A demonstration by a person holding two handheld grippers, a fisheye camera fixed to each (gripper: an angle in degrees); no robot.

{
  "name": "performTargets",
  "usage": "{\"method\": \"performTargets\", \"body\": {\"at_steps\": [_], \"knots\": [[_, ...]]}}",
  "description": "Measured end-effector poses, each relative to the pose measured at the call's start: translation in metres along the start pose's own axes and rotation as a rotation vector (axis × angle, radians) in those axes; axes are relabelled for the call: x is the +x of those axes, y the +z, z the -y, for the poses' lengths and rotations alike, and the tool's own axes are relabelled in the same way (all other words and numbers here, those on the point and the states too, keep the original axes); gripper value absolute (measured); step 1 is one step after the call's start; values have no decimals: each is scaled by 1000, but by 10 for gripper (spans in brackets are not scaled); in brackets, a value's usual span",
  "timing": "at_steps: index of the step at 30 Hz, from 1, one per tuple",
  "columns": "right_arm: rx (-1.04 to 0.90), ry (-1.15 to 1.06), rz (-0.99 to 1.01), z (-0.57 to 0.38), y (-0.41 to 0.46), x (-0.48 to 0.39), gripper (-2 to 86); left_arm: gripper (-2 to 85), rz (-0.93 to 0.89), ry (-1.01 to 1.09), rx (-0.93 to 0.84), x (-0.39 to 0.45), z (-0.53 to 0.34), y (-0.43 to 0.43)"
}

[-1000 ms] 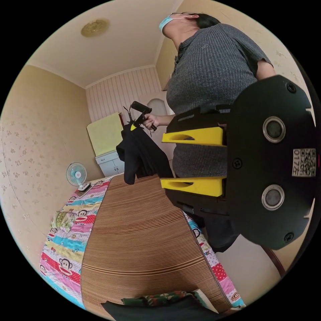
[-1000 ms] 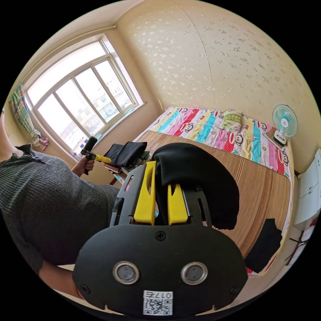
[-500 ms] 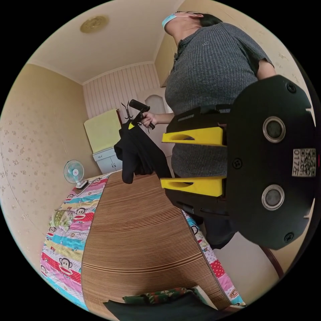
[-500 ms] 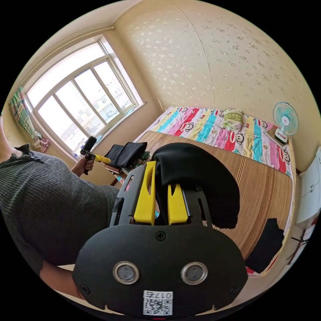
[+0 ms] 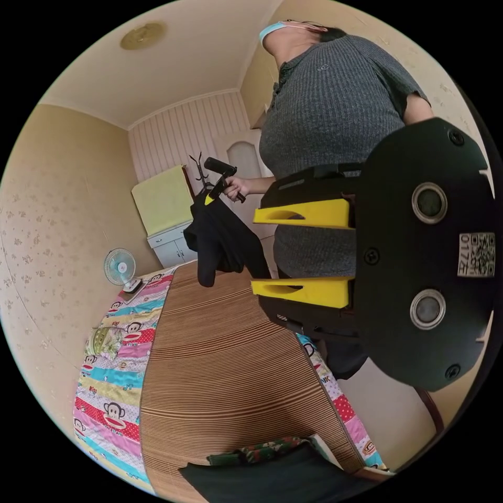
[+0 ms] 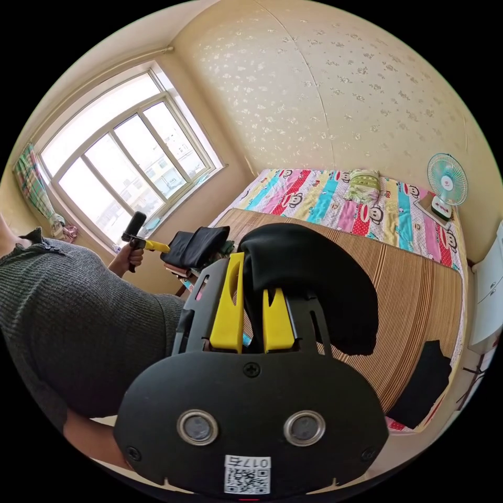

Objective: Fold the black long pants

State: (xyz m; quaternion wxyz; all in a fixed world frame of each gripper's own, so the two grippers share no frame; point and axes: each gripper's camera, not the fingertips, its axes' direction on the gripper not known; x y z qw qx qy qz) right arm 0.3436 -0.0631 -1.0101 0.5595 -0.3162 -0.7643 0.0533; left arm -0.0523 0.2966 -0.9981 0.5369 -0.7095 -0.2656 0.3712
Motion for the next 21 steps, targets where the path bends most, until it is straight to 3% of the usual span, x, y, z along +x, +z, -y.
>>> {"method": "performTargets", "body": {"at_steps": [21], "knots": [[-13, 5, 11, 9, 28, 28, 22, 145, 33, -19, 9, -3, 9, 14]]}}
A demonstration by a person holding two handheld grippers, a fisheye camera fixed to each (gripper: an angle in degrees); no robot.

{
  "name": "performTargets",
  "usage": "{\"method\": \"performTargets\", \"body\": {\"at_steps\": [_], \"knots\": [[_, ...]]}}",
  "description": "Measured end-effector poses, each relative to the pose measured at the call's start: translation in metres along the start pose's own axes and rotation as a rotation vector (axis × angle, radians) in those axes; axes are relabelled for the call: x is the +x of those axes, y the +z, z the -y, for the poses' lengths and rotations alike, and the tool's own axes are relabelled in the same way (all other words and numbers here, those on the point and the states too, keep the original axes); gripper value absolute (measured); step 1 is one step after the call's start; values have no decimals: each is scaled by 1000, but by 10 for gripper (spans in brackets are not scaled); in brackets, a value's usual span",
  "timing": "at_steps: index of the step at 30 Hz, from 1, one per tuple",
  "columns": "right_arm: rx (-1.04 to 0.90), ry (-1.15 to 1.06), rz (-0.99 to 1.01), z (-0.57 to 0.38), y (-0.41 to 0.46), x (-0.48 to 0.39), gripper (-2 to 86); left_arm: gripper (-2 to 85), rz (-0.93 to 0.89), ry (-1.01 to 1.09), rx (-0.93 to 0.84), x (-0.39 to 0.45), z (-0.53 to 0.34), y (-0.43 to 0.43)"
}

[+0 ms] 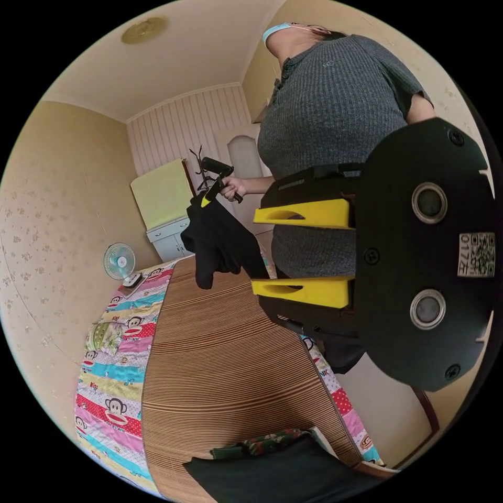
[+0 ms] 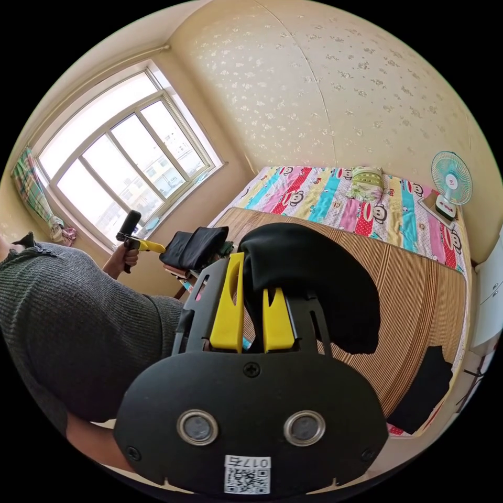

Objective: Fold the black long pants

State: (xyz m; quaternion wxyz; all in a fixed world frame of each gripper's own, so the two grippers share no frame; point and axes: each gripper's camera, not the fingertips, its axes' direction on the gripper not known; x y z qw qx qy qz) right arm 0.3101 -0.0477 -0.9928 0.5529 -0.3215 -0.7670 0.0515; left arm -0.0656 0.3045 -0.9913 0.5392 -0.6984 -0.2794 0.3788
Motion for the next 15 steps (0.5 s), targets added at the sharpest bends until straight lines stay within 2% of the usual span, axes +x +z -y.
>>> {"method": "performTargets", "body": {"at_steps": [15], "knots": [[-7, 20, 0, -3, 20, 16, 21, 144, -38, -66, 46, -15, -12, 9]]}}
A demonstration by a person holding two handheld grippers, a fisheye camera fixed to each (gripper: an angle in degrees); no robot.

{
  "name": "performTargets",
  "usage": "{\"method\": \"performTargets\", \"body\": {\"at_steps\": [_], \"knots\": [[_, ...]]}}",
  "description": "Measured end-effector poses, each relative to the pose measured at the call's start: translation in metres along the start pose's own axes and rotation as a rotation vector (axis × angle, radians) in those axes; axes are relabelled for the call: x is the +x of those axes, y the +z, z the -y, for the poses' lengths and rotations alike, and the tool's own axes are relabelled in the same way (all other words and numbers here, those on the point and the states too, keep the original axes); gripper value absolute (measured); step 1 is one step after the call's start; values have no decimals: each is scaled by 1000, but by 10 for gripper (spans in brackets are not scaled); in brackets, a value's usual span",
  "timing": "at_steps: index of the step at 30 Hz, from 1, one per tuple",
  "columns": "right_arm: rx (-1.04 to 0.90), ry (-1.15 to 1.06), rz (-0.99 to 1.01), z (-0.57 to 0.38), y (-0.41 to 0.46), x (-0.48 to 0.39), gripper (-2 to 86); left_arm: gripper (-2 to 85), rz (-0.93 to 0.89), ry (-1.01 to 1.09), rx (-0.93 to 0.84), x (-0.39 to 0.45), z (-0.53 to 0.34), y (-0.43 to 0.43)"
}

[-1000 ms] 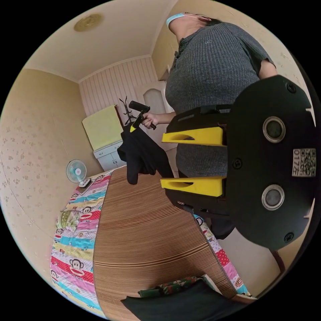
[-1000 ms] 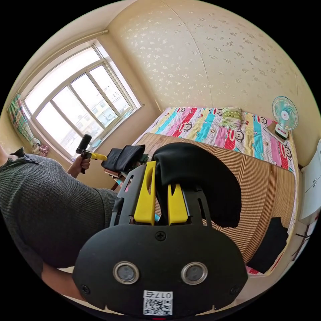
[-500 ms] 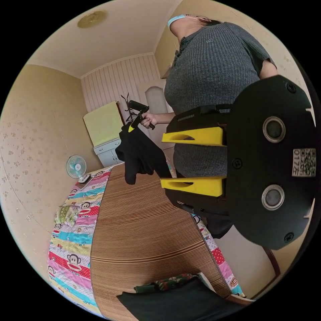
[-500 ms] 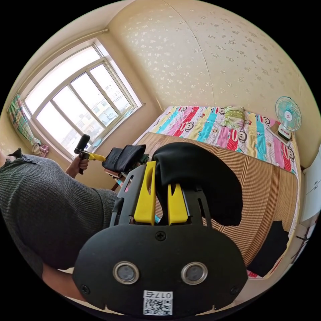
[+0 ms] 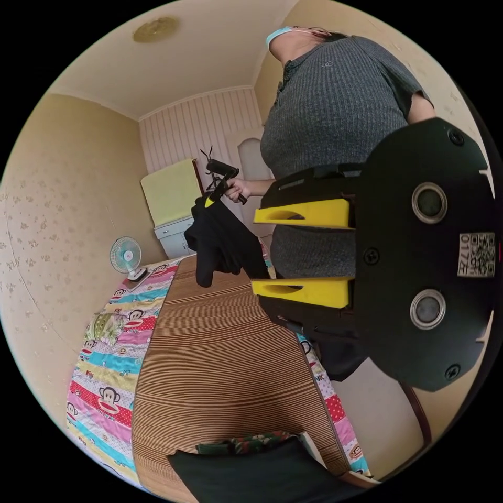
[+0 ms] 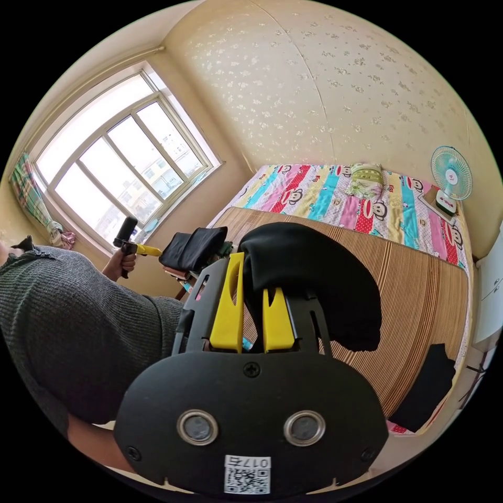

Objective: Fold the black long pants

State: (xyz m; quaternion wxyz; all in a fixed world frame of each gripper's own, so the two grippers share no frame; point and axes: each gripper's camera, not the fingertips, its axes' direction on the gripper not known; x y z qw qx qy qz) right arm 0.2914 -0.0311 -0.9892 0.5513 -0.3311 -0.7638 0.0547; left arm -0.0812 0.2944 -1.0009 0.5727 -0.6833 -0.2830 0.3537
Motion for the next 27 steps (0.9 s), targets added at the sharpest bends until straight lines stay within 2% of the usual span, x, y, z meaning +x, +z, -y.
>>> {"method": "performTargets", "body": {"at_steps": [13, 27], "knots": [[-12, 3, -3, -12, 18, 1, 21, 145, -49, -64, 32, -15, -25, 6], [-25, -69, -32, 4, 46, -35, 22, 144, -91, -75, -49, -24, -24, 47]]}}
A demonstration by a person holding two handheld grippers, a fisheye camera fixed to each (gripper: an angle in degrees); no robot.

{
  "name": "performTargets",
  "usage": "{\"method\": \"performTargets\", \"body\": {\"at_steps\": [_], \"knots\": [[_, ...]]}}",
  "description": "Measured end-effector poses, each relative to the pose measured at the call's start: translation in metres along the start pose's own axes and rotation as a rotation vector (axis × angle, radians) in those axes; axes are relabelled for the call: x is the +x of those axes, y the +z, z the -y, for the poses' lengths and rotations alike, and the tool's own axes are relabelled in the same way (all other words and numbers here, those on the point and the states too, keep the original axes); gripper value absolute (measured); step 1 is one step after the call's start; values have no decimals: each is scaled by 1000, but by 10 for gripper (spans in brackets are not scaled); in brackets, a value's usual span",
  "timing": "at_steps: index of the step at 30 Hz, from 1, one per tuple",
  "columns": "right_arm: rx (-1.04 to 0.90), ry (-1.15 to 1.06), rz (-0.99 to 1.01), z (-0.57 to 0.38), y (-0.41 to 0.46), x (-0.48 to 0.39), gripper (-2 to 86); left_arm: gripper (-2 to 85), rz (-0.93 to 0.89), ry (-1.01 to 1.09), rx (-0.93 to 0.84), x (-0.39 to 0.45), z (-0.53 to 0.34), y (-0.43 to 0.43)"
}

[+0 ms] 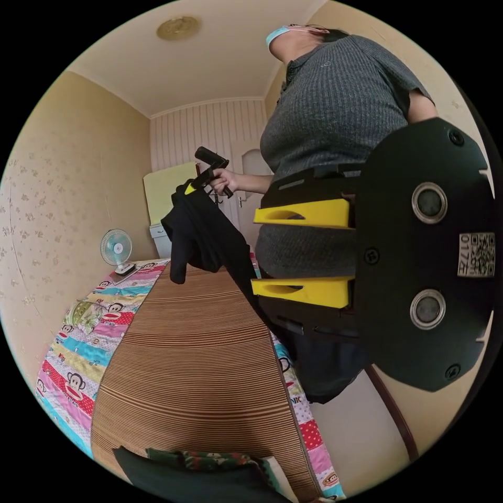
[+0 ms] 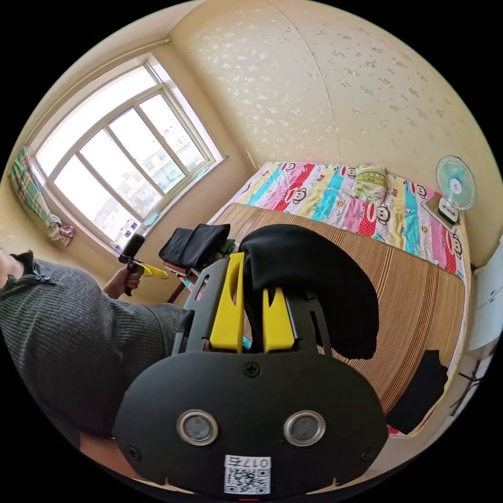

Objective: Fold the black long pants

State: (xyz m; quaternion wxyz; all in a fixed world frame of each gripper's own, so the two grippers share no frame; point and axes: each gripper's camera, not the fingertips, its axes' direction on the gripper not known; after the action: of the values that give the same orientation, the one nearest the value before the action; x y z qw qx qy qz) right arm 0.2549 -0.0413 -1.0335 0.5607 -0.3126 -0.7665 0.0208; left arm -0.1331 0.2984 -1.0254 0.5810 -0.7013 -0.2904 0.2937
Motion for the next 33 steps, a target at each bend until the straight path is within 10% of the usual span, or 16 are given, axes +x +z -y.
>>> {"method": "performTargets", "body": {"at_steps": [17, 33], "knots": [[97, -350, 121, -18, 23, -125, 30, 136, -340, 289, 143, 74, 53, 2], [76, -751, 82, -92, 35, -229, 35, 174, -78, 153, 61, 110, 132, -43]]}}
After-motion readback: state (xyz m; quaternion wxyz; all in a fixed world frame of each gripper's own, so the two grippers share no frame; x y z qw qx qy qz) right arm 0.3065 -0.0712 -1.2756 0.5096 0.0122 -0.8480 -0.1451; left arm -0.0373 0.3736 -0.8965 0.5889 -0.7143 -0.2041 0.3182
